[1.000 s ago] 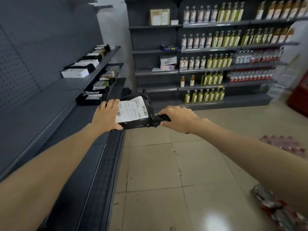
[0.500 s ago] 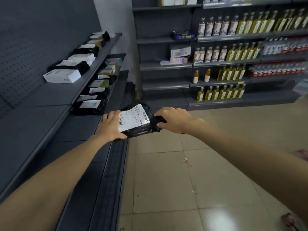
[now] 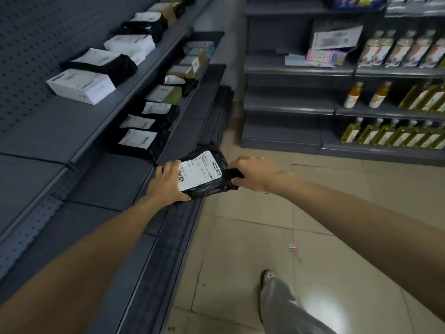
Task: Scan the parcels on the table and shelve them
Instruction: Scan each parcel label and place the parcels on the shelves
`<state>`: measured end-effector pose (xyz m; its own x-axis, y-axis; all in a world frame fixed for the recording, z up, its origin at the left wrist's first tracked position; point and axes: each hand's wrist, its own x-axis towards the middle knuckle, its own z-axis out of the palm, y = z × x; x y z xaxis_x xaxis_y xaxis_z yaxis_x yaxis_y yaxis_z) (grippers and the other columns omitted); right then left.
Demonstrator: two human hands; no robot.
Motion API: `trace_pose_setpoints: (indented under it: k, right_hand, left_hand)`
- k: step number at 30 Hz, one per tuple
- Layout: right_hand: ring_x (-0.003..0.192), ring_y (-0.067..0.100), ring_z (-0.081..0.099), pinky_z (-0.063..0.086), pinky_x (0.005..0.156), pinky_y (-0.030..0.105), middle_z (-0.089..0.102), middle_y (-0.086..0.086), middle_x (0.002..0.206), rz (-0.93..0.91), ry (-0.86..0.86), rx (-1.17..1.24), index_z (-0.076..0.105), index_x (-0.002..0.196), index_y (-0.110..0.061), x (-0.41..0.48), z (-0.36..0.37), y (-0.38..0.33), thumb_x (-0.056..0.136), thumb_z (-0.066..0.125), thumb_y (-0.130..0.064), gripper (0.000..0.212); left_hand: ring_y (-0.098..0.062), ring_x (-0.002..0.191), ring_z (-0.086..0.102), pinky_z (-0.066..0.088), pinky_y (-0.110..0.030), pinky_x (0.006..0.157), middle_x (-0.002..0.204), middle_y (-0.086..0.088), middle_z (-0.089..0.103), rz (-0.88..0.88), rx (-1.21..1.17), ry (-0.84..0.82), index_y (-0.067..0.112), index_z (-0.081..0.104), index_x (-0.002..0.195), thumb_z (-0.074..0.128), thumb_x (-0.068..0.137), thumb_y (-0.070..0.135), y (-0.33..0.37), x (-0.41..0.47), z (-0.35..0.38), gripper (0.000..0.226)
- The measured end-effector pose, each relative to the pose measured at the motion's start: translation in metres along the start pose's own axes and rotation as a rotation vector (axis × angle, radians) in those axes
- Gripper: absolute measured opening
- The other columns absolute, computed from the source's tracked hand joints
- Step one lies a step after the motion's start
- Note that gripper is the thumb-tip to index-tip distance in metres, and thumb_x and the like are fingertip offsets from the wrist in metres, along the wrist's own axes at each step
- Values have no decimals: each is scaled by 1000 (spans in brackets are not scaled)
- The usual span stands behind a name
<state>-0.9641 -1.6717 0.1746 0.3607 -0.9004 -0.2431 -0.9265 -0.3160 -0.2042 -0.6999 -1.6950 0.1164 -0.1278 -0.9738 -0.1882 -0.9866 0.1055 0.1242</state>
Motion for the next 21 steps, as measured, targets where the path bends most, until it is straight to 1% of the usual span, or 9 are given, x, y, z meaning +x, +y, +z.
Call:
trace_pose_setpoints:
  k: [2,5,7,10,12,14,17,19,21]
  right_hand:
    - [111,33,60,52,90,46,60,5,129,-62,-44,-15,56,132,-28,36,-6,14,95,57,-39,39]
    - [115,34,58,49,94,47,58,6,132,-148,-106,-23,55,135,-25,94,-12,26,96,56,-39,42]
    - [118,35,57,48,96,46,57,8,132,-229,-150,-6,54,136,-26,126,-8,19,94,56,-41,44]
    - [120,35,55,48,97,48,55,8,136,-331,-261,-4,50,142,-28,163,9,-7,95,54,-42,49]
    - [119,31,56,49,96,47,55,7,136,-435,-310,-31,47,145,-27,188,22,-26,98,52,-41,49]
    - [117,31,57,49,93,43,57,7,135,-529,-338,-63,48,145,-28,209,30,-51,100,52,-40,47]
    - [111,32,60,47,81,38,59,5,131,-640,-359,-134,52,141,-26,240,35,-89,100,54,-39,43]
    - [110,32,60,49,83,40,58,4,131,-713,-383,-184,53,140,-24,259,35,-113,99,54,-38,43]
    - [109,32,61,50,84,40,58,7,130,-804,-402,-256,52,141,-21,277,32,-137,100,53,-37,44]
  left_hand:
    - [-31,135,23,44,-52,93,151,-5,25,-79,-12,-14,15,14,151,89,59,48,-1,22,5,123]
    - [-34,138,21,41,-54,99,152,-7,24,-202,-78,15,15,14,152,89,61,48,-6,41,15,122]
    - [-37,140,18,39,-57,102,153,-9,22,-333,-117,-21,18,10,154,87,65,49,-15,41,21,122]
    - [-43,142,15,34,-60,106,154,-14,20,-541,-191,-27,25,3,156,85,69,49,-44,32,36,122]
    - [-45,141,15,34,-62,107,154,-16,21,-672,-268,-2,30,3,156,86,69,46,-70,24,47,122]
    - [-47,139,18,34,-63,107,152,-17,22,-778,-313,12,32,4,155,87,68,45,-95,12,57,121]
    - [-45,135,23,39,-61,102,148,-16,24,-908,-324,35,29,11,153,86,67,50,-126,-2,66,116]
    - [-45,134,22,41,-58,100,148,-17,23,-989,-339,43,26,13,152,83,68,54,-142,-4,71,113]
    - [-46,134,23,40,-55,102,148,-19,22,-1070,-336,31,22,14,152,80,70,59,-153,-1,79,112]
